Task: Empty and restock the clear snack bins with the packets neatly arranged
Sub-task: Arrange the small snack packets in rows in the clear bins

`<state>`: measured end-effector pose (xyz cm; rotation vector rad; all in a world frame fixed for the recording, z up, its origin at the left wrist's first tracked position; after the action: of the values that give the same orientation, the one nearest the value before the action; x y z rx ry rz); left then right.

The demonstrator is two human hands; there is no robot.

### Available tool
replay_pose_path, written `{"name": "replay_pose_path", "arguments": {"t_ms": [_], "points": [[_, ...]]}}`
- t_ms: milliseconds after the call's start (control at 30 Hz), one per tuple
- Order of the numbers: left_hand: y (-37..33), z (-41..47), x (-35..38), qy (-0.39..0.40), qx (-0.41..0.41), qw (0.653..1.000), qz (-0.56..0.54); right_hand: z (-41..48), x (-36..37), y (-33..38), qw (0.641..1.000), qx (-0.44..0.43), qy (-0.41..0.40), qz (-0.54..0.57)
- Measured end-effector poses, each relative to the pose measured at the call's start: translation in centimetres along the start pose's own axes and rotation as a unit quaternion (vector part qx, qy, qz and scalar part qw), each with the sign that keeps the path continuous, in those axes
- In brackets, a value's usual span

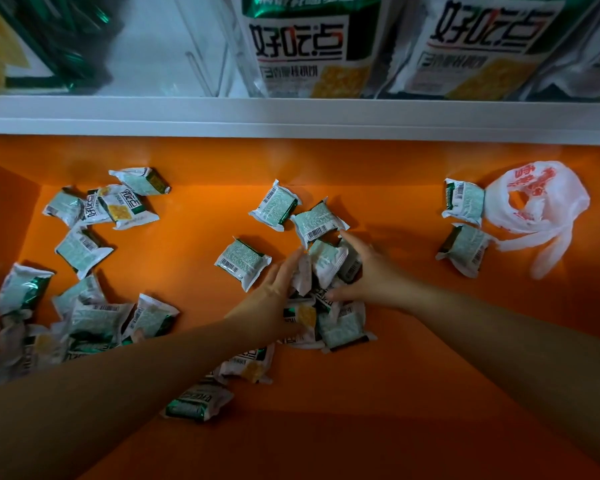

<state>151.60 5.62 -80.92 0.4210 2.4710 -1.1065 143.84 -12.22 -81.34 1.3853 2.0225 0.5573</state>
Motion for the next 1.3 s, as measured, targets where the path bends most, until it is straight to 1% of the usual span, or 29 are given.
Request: {"name": "replay_pose_path", "arguments": {"t_ms": [167,233,300,400,467,667,833,933,1033,1200,1300], "points": [[-0.6,0.2,0.6,0.009,0.008,1.0,0.016,-1.1,0.2,1.3,0.996,-0.064,0.055,-0.038],[-0.7,0.1,0.5,0.006,0.015,1.0,0.011,-1.5,0.7,0.9,0.994,-0.078,0.064,-0.04],[-0.7,0.0,0.3,0.005,0.016,1.0,0.006,-2.1,1.3,0.4,0.991,-0.091,0.07,-0.072],[-0.6,0.0,0.2,0.011,0.006,1.0,-0.008,-2.7,1.7,0.3,0.988,-0.09,0.089,-0.093],[-0.5,0.1,0.3,0.012,0.001,1.0,-0.01,-2.6,1.8,0.5,0.988,-0.083,0.081,-0.098],[-0.3,0.3,0.4,0.004,0.006,1.0,-0.014,-2.2,2.0,0.6,0.988,-0.102,0.045,-0.108],[-0.2,0.8,0.2,-0.002,0.014,0.998,-0.061,-2.0,0.8,1.1,0.982,-0.106,-0.014,-0.154],[-0.1,1.1,0.2,-0.006,0.012,0.998,-0.067,-1.5,1.0,1.0,0.981,-0.104,0.004,-0.166],[-0.1,1.1,0.1,-0.01,0.016,0.998,-0.063,-1.0,1.1,1.1,0.984,-0.098,0.016,-0.149],[-0.3,0.8,0.0,-0.022,0.023,0.999,-0.033,-0.9,0.6,1.8,0.985,-0.102,-0.017,-0.14],[-0.2,0.7,-0.2,-0.022,0.026,0.999,-0.033,-1.1,0.1,1.9,0.984,-0.106,-0.039,-0.136]]}}
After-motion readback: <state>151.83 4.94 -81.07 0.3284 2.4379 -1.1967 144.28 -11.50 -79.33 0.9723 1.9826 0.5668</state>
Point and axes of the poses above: each hand's wrist, its own z-axis towards the middle knuckle, its own x-axis out of the palm, y = z × x, the point moved 3 cm from there along z, towards the middle knuckle, and after that the axes turned 11 degrees about y, right-handed, at the moved point
